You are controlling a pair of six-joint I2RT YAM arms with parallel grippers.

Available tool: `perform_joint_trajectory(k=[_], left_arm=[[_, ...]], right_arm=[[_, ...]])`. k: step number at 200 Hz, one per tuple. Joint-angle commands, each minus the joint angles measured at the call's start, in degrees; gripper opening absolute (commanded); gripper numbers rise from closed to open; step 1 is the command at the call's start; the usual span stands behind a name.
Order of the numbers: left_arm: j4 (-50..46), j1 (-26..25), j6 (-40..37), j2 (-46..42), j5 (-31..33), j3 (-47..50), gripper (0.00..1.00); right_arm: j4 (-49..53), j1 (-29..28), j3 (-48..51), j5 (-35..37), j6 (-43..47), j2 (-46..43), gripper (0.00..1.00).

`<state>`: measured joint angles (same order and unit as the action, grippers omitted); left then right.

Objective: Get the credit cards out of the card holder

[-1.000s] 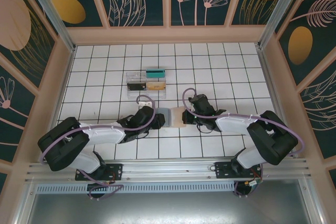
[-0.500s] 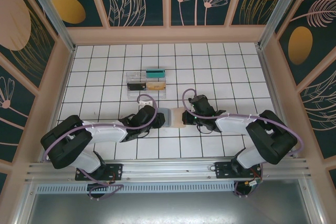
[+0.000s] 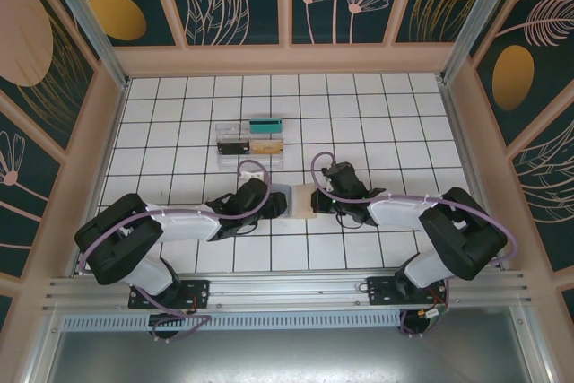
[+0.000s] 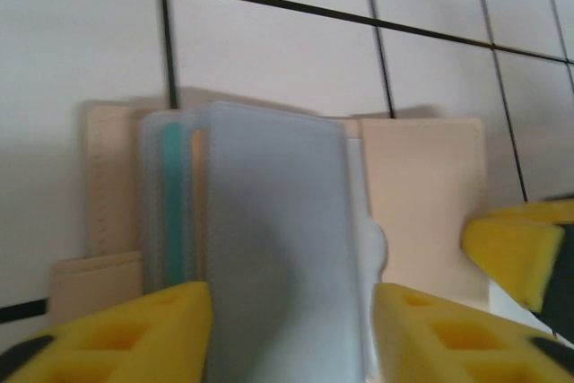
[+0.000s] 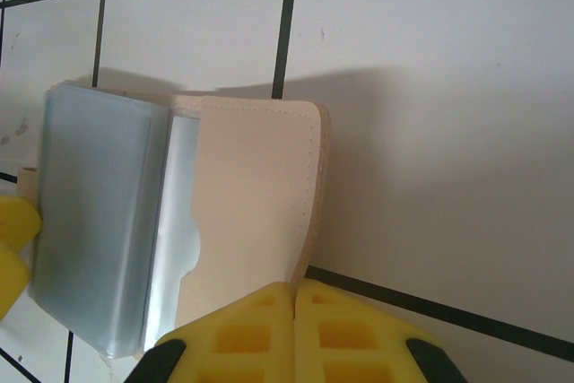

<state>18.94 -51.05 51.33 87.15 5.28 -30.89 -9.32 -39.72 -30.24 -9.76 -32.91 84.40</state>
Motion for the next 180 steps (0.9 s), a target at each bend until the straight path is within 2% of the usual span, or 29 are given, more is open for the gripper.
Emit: perform_joint_trajectory(k=[1,15,98,128,147,157,166,180], left_arm=[[4.1,0.1,-0.9,1.5,-6.0,-0.2,0.64],[4.6,0.1,-1.3,1.5,-6.8,-0.3,0.70],[6.7,0.1,-2.1,0.4,-8.9,0.0,0.71],[6.4,0.1,-2.2,0.6,-8.8,-0.2,0.84],[6.9,0.1,-2.5,0.5,-9.3,0.0,0.86],[7.7,0.2,-2.5,0.5,-9.9,0.0,0.83],[8.4,0.1,-2.1,0.5,-10.4,0.1,0.81],[9.0,0.1,-1.8,0.8,-10.9,-0.2,0.80]], right_arm=[[-1.2,0.4,0.3,-1.5,0.0,1.1,0.00],[-1.2,0.4,0.2,-1.6,0.0,1.3,0.00],[-1.3,0.3,0.3,-1.5,-0.1,1.4,0.00],[-1.3,0.3,0.4,-1.4,-0.2,1.3,0.00],[-1.1,0.4,0.5,-0.1,-0.5,0.5,0.10],[-0.7,0.5,0.7,1.0,-1.0,-0.4,0.16],[-0.4,0.7,1.0,2.3,-1.5,-1.7,0.25],[-0.3,1.0,1.7,3.6,-2.0,-4.5,0.32]])
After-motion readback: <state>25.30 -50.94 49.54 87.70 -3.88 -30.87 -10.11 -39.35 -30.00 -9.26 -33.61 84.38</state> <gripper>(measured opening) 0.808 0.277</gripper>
